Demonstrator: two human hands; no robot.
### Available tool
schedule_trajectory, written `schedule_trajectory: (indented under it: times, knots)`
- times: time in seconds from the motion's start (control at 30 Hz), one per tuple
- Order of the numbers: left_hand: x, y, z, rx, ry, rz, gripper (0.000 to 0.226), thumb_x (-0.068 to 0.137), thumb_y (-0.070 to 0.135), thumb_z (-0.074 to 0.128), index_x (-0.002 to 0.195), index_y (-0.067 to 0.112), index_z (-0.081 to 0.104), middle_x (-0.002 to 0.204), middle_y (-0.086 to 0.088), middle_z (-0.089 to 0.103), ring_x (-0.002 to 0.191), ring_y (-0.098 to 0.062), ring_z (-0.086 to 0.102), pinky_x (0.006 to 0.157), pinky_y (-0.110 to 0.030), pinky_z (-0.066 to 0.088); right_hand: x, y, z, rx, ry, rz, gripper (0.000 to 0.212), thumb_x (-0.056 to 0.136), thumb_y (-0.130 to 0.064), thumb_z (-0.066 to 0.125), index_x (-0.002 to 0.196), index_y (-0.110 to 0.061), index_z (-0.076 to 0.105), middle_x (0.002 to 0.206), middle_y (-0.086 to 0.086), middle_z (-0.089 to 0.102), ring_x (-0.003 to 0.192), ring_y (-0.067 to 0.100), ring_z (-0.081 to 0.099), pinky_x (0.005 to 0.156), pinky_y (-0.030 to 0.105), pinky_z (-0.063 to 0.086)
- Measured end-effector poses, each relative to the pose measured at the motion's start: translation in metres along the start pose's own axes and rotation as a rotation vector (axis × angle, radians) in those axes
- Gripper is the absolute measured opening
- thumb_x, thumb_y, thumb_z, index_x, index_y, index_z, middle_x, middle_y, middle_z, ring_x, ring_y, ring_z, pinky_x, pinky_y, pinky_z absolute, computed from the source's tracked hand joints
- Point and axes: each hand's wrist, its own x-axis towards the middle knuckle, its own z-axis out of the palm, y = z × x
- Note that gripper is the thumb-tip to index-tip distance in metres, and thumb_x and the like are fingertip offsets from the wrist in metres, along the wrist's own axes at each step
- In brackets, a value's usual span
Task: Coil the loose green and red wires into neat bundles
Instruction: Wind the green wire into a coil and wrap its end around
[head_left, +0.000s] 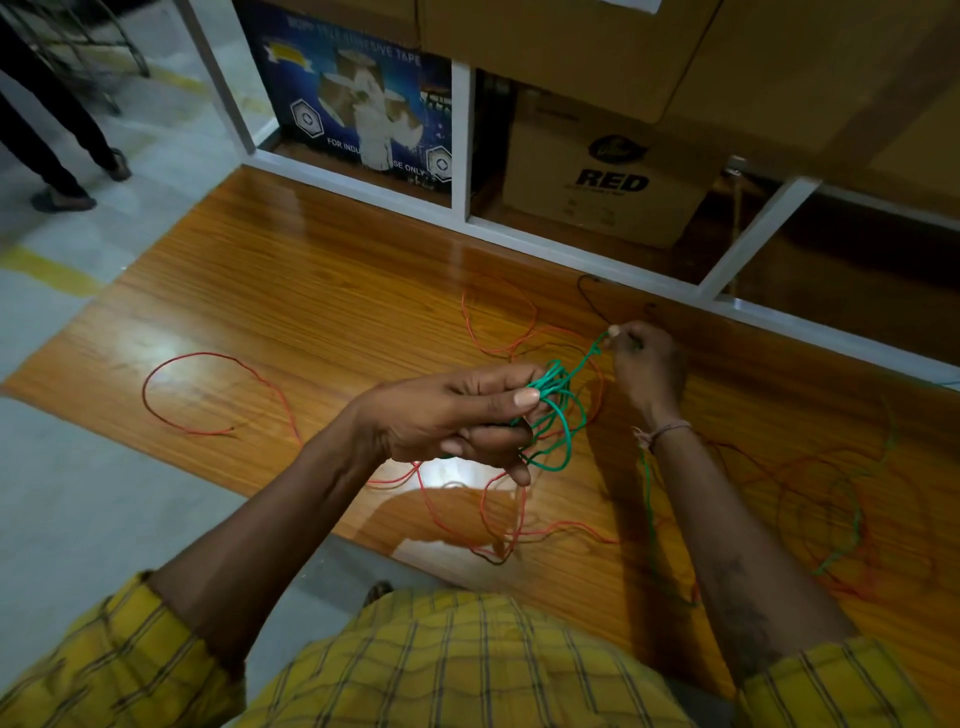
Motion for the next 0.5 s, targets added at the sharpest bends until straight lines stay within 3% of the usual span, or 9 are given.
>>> schedule_trajectory:
  times: [0.27,0.43,0.5]
  knots:
    - [0.0,0.006,0.004,-0.051,-0.064,0.0,0.012,0.11,0.02,0.036,0.105,0.013,0.044,0.056,0.002,0.015,0.038,-0.01,0.013,0.095,-0.045,0.054,0.0,-0.007,0.009,-0.049,0.014,0.008,0.027,0.107,-0.03,0.058,0.094,-0.016,0.077,0.09,-0.003,0.068,0.083,0.017,0.06,0.057,0.021,0.033]
    - [0.001,0.005,-0.005,-0.07,0.075,-0.013,0.018,0.115,0.018,0.032,0.109,0.011,0.048,0.058,0.0,0.016,0.039,-0.01,0.013,0.1,-0.048,0.053,0.003,0.005,0.006,-0.06,-0.099,-0.058,0.025,0.105,-0.031,0.061,0.096,-0.016,0.079,0.093,0.002,0.074,0.084,0.019,0.064,0.059,0.026,0.039]
    - [0.001,0.005,-0.012,-0.106,0.145,-0.012,0.02,0.116,0.019,0.033,0.106,0.016,0.05,0.059,0.003,0.018,0.038,-0.007,0.02,0.101,-0.048,0.053,0.004,0.01,0.004,-0.051,-0.165,-0.085,0.018,0.102,-0.03,0.066,0.094,-0.019,0.078,0.098,0.003,0.076,0.092,0.019,0.068,0.067,0.029,0.043]
